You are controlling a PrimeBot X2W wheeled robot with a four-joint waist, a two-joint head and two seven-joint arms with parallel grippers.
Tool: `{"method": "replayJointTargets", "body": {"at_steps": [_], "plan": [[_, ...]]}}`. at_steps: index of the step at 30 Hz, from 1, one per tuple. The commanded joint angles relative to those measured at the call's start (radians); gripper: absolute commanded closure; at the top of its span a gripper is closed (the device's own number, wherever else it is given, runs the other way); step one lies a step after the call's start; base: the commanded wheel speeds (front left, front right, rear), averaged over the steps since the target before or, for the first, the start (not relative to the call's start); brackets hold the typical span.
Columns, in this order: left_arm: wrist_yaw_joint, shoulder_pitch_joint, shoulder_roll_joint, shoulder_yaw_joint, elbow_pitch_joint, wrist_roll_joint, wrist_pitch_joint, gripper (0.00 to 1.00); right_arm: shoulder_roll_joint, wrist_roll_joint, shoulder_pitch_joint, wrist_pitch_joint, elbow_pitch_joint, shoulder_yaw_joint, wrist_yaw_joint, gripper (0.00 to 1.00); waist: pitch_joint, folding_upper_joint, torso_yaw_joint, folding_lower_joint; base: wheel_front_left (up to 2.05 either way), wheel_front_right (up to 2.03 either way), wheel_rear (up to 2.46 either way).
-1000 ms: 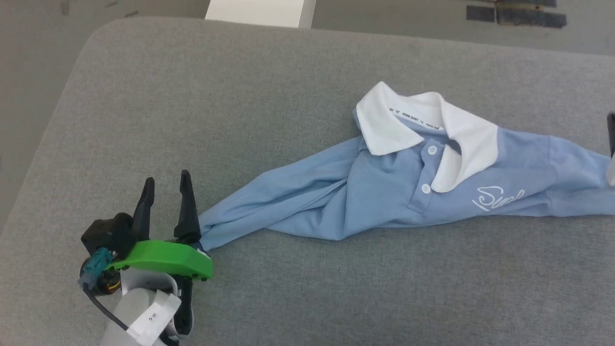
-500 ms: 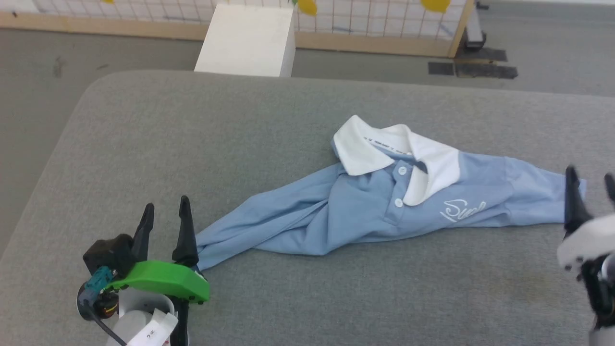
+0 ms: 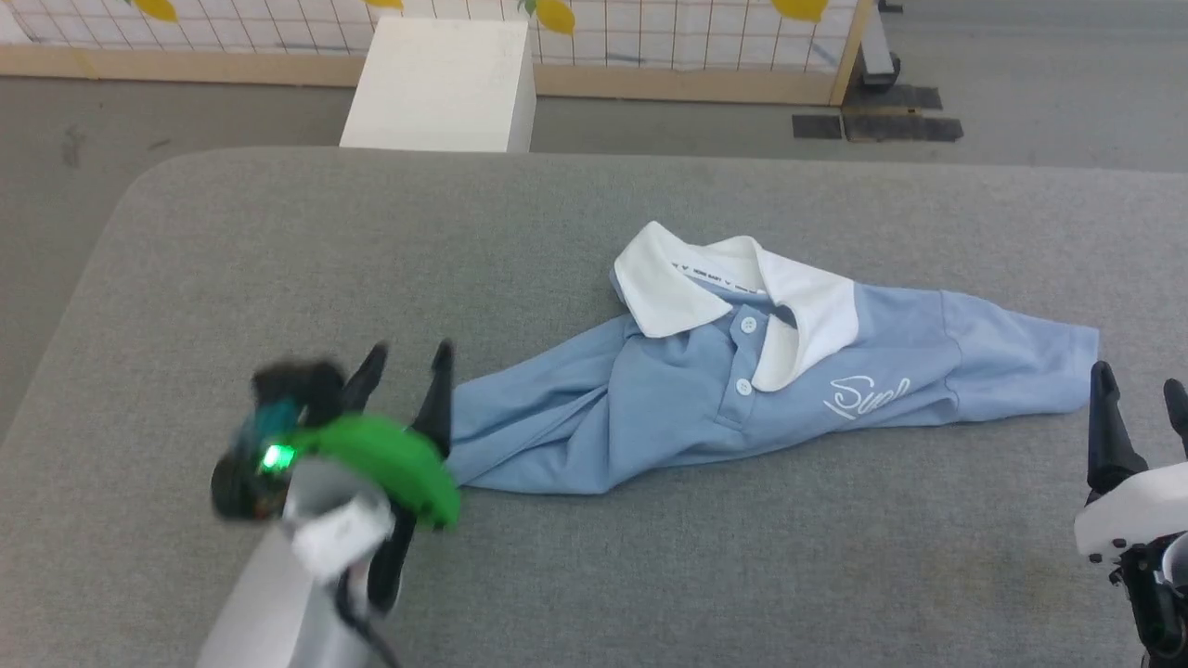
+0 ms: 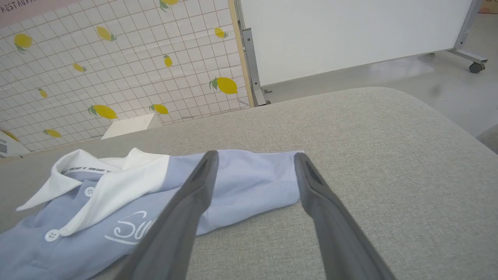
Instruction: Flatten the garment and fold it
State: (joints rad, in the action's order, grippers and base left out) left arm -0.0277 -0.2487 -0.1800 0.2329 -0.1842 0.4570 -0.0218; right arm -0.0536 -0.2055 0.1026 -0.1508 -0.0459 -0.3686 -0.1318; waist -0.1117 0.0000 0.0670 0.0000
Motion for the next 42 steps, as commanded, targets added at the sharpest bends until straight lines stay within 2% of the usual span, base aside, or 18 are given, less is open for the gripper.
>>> {"method": "replayJointTargets", "body": {"at_steps": [1,3,4,6,12,15,21,25,26,27,28,32,37,42], "plan": [[0.012,-0.070,-0.006,0.022,-0.016,-0.013,-0.053,0.00,0.003,-0.006,0.013,-0.004,0.008,0.001,0.001,0.00,-0.021,0.0000,-0.002,0.0000,0.00,0.00,0.00],[0.026,-0.159,-0.001,0.056,-0.059,-0.013,-0.156,0.00,0.003,-0.012,0.020,-0.006,0.008,0.007,0.001,0.00,-0.040,0.0000,-0.006,0.0000,0.00,0.00,0.00],[0.043,-0.252,0.008,0.097,-0.106,-0.017,-0.267,0.00,0.003,-0.020,0.027,-0.008,0.005,0.018,0.001,0.00,-0.061,0.0000,-0.013,0.0000,0.00,0.00,0.00],[0.058,-0.339,0.016,0.141,-0.161,-0.027,-0.389,0.00,0.003,-0.024,0.036,-0.005,0.003,0.027,0.001,0.00,-0.086,0.0000,-0.022,0.0000,0.00,0.00,0.00],[0.092,-0.532,0.030,0.255,-0.312,-0.074,-0.669,0.00,0.003,-0.031,0.069,0.003,-0.008,0.048,0.001,0.00,-0.153,0.0000,-0.070,0.0000,0.00,0.00,0.00],[0.102,-0.577,0.024,0.298,-0.370,-0.102,-0.743,0.00,0.003,-0.030,0.080,0.010,-0.015,0.054,0.001,0.00,-0.175,0.0000,-0.094,0.0000,0.00,0.00,0.00],[0.121,-0.585,0.020,0.365,-0.467,-0.128,-0.818,0.00,0.003,-0.031,0.084,0.024,-0.027,0.051,0.001,0.00,-0.206,0.0000,-0.121,0.0000,0.00,0.00,0.00],[0.132,-0.555,0.038,0.382,-0.523,-0.096,-0.880,0.00,0.003,-0.030,0.083,0.029,-0.031,0.043,0.001,0.00,-0.209,0.0000,-0.116,0.0000,0.00,0.00,0.00],[0.133,-0.551,0.042,0.385,-0.528,-0.089,-0.888,0.11,0.003,-0.028,0.082,0.029,-0.031,0.040,0.001,0.00,-0.209,0.0000,-0.112,0.0000,0.00,0.00,0.00],[0.136,-0.547,0.048,0.385,-0.531,-0.079,-0.887,0.74,0.003,-0.026,0.083,0.031,-0.032,0.039,0.001,0.00,-0.207,0.0000,-0.106,0.0000,0.00,0.00,0.00],[0.137,-0.543,0.053,0.379,-0.531,-0.066,-0.879,0.99,0.003,-0.024,0.083,0.031,-0.033,0.041,0.001,0.00,-0.205,0.0000,-0.102,0.0000,0.00,0.00,0.00],[0.134,-0.542,0.065,0.343,-0.528,-0.025,-0.814,1.00,0.003,-0.024,0.085,0.034,-0.036,0.052,0.001,0.00,-0.189,0.0000,-0.078,0.0000,0.00,0.00,0.00],[0.095,-0.552,0.081,0.209,-0.485,0.081,-0.666,1.00,0.003,-0.016,0.076,0.034,-0.045,0.052,0.001,0.00,-0.156,0.0000,-0.034,0.0000,0.00,0.00,0.00],[0.069,-0.537,0.056,0.101,-0.407,0.148,-0.556,1.00,0.003,-0.007,0.056,0.030,-0.058,0.045,0.001,0.00,-0.105,0.0000,0.018,0.0000,0.00,0.00,0.00]]}}
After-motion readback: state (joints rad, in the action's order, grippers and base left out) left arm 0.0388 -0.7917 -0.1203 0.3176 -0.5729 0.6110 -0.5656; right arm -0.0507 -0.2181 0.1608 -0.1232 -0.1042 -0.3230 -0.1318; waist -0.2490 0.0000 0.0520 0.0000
